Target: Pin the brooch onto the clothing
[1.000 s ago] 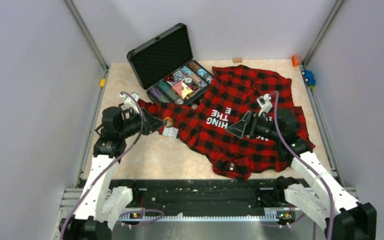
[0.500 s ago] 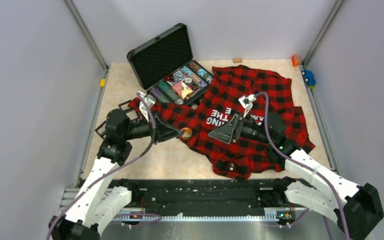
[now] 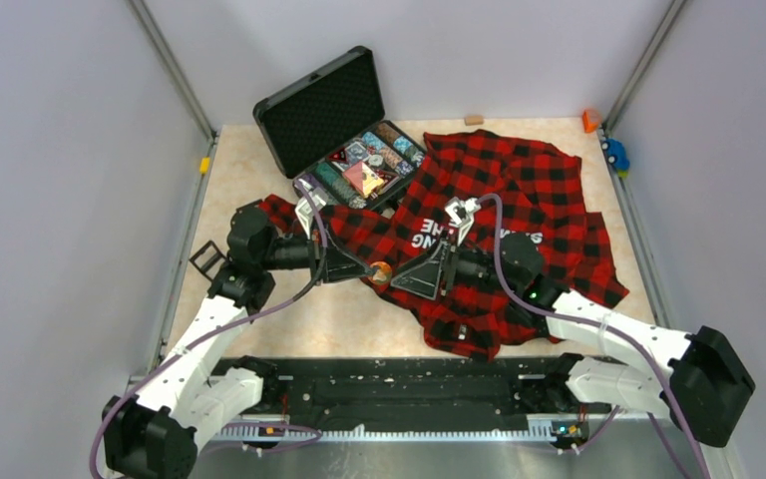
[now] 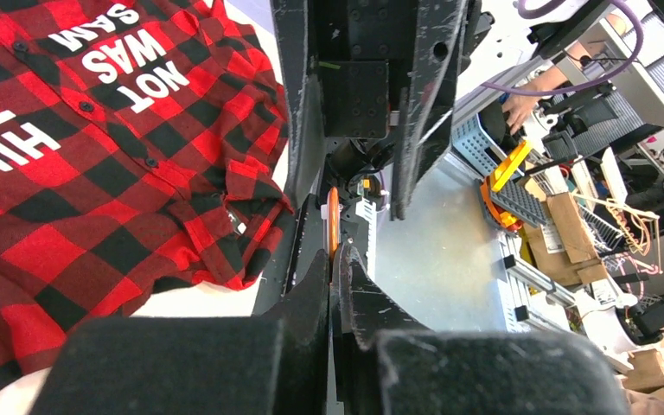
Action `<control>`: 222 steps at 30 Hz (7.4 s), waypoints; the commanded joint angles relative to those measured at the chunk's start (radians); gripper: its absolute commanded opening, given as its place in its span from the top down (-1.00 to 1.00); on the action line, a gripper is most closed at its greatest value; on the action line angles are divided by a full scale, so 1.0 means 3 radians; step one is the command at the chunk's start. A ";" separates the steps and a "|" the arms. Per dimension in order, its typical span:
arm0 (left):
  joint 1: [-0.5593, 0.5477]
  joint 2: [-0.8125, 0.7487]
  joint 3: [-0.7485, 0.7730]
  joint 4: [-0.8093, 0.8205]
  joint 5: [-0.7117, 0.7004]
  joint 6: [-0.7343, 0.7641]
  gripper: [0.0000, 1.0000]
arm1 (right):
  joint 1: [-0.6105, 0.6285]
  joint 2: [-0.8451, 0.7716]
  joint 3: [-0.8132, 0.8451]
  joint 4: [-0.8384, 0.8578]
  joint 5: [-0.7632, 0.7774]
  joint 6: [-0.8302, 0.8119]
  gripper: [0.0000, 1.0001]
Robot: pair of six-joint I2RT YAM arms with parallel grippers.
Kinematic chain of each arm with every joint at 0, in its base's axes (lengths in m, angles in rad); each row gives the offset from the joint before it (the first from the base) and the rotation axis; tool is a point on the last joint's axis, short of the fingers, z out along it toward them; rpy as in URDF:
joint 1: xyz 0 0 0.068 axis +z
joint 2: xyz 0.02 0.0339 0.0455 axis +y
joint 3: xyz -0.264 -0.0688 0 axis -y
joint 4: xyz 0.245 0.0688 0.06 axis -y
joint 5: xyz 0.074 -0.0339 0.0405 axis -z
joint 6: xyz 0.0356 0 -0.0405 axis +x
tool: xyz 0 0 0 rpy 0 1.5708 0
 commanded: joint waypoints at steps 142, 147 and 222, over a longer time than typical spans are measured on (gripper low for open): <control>-0.0779 0.0459 -0.0682 0.0218 -0.2484 -0.2006 0.95 | 0.2280 0.1544 0.0644 0.0170 0.4893 -0.3943 1.00; -0.0779 0.0434 -0.0641 0.0025 -0.2532 -0.1906 0.69 | 0.2341 0.1675 0.0647 0.0403 0.5087 -0.4219 1.00; -0.0616 0.0006 -0.0600 0.1264 -0.1018 -0.0911 1.00 | 0.0033 0.0398 -0.0194 0.0769 -0.0358 0.0054 0.18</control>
